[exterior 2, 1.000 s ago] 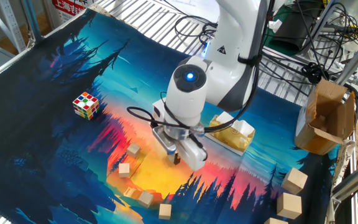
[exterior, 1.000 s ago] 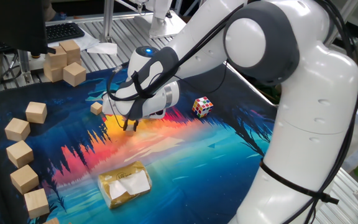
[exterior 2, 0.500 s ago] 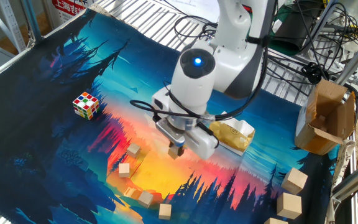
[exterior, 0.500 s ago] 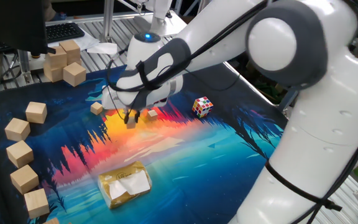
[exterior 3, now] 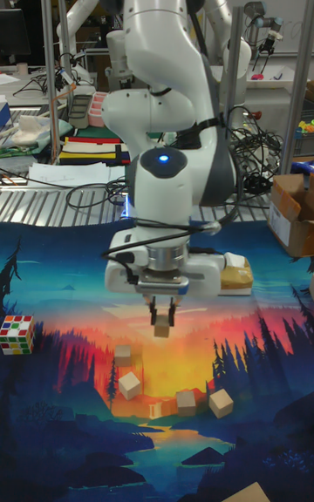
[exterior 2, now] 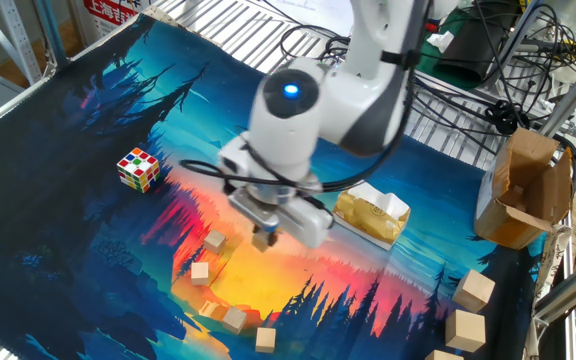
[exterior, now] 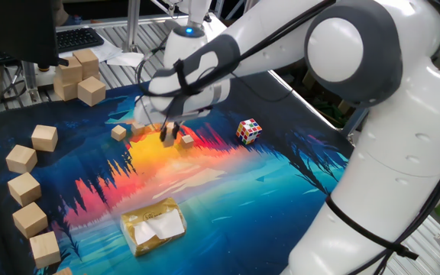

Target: Stack the blocks in a vertical line of five

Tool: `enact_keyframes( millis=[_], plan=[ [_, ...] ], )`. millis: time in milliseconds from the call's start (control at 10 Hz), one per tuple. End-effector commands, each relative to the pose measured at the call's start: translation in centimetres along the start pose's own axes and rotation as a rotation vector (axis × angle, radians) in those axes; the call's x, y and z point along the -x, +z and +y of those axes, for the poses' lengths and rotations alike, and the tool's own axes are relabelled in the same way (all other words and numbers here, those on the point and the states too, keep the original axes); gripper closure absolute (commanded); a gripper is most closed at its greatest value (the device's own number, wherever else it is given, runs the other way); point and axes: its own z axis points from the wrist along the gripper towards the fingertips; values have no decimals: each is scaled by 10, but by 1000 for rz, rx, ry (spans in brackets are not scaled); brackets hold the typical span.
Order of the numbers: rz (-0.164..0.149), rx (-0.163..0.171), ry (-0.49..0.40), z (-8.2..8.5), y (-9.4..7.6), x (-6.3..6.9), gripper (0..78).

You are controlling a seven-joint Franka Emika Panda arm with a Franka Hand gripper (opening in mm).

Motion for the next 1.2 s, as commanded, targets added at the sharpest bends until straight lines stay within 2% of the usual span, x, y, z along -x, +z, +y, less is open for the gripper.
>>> enact_keyframes(
  millis=[100,400,1200],
  plan=[
    [0,-2,-77,-27,1,22,764],
    [-1,-1,-123,-46,6,32,764],
    [-9,-14,-141,-55,11,38,764]
  ],
)
